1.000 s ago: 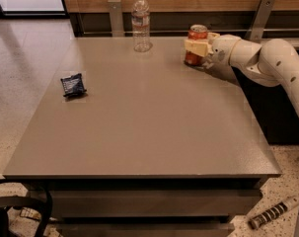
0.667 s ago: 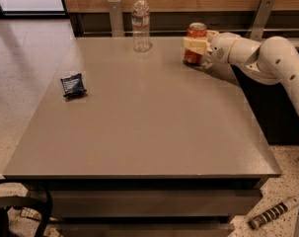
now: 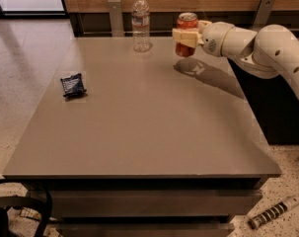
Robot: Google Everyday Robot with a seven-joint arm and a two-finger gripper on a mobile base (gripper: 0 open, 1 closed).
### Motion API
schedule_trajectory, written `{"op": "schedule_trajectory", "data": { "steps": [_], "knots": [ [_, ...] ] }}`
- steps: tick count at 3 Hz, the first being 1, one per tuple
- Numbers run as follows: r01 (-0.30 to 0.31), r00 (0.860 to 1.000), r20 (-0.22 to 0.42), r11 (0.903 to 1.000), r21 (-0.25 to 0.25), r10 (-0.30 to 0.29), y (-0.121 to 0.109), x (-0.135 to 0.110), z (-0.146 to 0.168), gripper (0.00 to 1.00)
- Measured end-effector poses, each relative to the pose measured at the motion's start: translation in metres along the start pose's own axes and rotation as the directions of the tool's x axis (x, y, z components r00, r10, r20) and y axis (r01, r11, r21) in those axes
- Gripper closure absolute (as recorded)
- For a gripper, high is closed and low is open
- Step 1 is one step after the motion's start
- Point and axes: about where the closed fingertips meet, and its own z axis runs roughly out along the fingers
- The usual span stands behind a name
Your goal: Move coke can near rxbar blueberry
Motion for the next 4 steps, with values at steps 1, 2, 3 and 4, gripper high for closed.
{"op": "schedule_trajectory", "data": {
  "steps": [1, 2, 3, 4],
  "knots": [
    [0.010, 1.000, -0.001, 0.9990, -0.044, -0.010, 0.044, -0.012, 0.004, 1.00],
    [0.001, 1.000, -0.003, 0.9895, -0.145, -0.002, 0.100, -0.010, 0.021, 1.00],
    [-0.017, 1.000, 0.001, 0.9762, -0.216, 0.018, 0.146, -0.003, 0.035, 1.00],
    [-0.030, 0.999, 0.012, 0.9681, -0.249, 0.034, 0.181, 0.006, 0.049, 1.00]
  ]
}}
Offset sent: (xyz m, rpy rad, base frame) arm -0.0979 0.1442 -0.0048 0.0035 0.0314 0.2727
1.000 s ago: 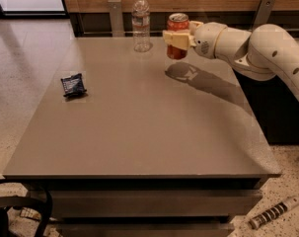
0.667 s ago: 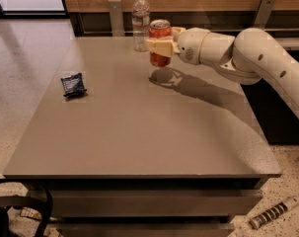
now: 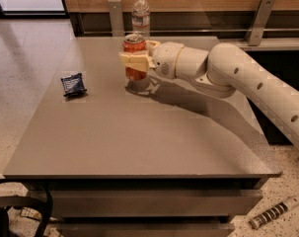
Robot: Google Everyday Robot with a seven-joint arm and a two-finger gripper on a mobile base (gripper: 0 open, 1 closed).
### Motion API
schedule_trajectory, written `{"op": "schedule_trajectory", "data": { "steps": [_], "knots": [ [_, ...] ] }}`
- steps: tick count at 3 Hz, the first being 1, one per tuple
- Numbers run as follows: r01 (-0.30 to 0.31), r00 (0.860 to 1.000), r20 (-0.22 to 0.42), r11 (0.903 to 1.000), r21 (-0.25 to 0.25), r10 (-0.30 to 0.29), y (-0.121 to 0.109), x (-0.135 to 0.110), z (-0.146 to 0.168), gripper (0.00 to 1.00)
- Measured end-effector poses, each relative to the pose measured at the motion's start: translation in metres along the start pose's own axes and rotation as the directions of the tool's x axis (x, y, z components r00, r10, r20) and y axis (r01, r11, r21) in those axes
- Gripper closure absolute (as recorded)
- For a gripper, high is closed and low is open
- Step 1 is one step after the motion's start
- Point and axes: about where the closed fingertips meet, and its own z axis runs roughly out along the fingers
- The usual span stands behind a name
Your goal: Move coke can near rxbar blueberry
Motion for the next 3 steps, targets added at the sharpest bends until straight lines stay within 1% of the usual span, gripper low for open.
{"op": "schedule_trajectory", "data": {
  "steps": [1, 2, 3],
  "knots": [
    [0.010, 1.000, 0.011, 0.9995, -0.031, -0.009, 0.024, 0.008, 0.025, 1.00],
    [0.034, 0.999, 0.004, 0.9977, -0.059, -0.034, 0.044, 0.014, 0.048, 1.00],
    [0.053, 0.998, -0.015, 0.9953, -0.082, -0.054, 0.057, 0.017, 0.065, 1.00]
  ]
}}
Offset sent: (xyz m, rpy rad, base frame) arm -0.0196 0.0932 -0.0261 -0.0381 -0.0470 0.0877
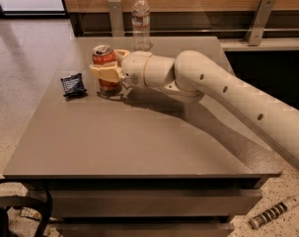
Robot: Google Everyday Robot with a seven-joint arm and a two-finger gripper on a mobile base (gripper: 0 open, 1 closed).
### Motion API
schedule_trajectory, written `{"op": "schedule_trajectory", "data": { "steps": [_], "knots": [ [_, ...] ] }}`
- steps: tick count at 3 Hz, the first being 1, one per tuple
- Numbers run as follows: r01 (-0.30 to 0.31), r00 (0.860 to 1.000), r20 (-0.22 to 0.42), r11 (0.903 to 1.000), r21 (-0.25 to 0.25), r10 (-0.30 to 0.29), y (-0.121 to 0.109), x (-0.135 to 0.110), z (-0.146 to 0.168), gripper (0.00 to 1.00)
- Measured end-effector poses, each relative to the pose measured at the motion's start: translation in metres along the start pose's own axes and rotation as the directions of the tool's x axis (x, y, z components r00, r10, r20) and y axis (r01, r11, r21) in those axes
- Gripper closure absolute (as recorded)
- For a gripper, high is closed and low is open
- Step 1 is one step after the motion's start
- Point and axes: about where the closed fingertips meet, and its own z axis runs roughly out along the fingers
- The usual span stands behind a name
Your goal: Move coke can near rxbar blueberry
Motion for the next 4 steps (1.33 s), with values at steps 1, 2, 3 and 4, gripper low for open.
{"op": "schedule_trajectory", "data": {
  "steps": [1, 2, 3, 4],
  "knots": [
    [0.005, 1.000, -0.008, 0.9999, -0.009, -0.005, 0.0050, 0.0042, 0.0105, 1.00],
    [-0.008, 1.000, 0.013, 1.0000, 0.006, 0.008, 0.0029, 0.0114, 0.0104, 1.00],
    [-0.007, 1.000, 0.014, 1.0000, 0.001, 0.007, 0.0049, 0.0105, 0.0124, 0.82],
    [-0.007, 1.000, 0.015, 1.0000, -0.003, 0.007, 0.0067, 0.0099, 0.0140, 0.59]
  ]
}}
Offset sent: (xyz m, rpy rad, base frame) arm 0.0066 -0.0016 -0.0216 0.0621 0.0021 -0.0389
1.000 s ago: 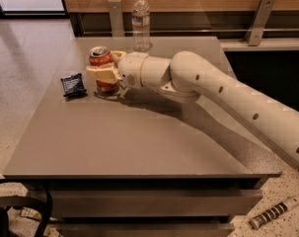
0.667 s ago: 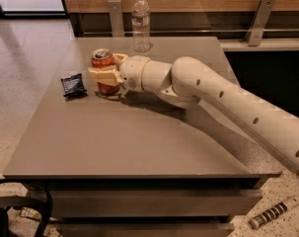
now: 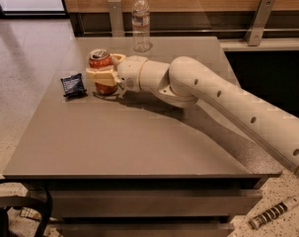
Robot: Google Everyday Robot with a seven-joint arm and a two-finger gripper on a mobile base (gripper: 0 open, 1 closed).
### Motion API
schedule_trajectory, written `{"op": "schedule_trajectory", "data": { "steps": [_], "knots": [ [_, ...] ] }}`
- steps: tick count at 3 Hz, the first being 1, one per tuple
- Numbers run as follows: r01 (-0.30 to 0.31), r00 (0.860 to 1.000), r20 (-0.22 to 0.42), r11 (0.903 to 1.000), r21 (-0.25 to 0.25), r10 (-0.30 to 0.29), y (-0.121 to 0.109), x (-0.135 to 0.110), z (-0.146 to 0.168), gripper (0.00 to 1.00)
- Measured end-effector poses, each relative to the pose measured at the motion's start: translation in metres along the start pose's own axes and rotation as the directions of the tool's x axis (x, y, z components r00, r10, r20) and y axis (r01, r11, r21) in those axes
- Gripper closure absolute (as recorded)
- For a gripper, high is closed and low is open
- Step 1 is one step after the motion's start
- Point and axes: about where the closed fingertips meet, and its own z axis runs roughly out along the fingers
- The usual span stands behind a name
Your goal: Move coke can near rxbar blueberry
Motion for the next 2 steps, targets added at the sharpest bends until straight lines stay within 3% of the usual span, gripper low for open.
{"op": "schedule_trajectory", "data": {
  "steps": [2],
  "knots": [
    [0.001, 1.000, 0.001, 1.0000, -0.008, -0.001, 0.0036, -0.0011, 0.0035, 0.13]
  ]
}}
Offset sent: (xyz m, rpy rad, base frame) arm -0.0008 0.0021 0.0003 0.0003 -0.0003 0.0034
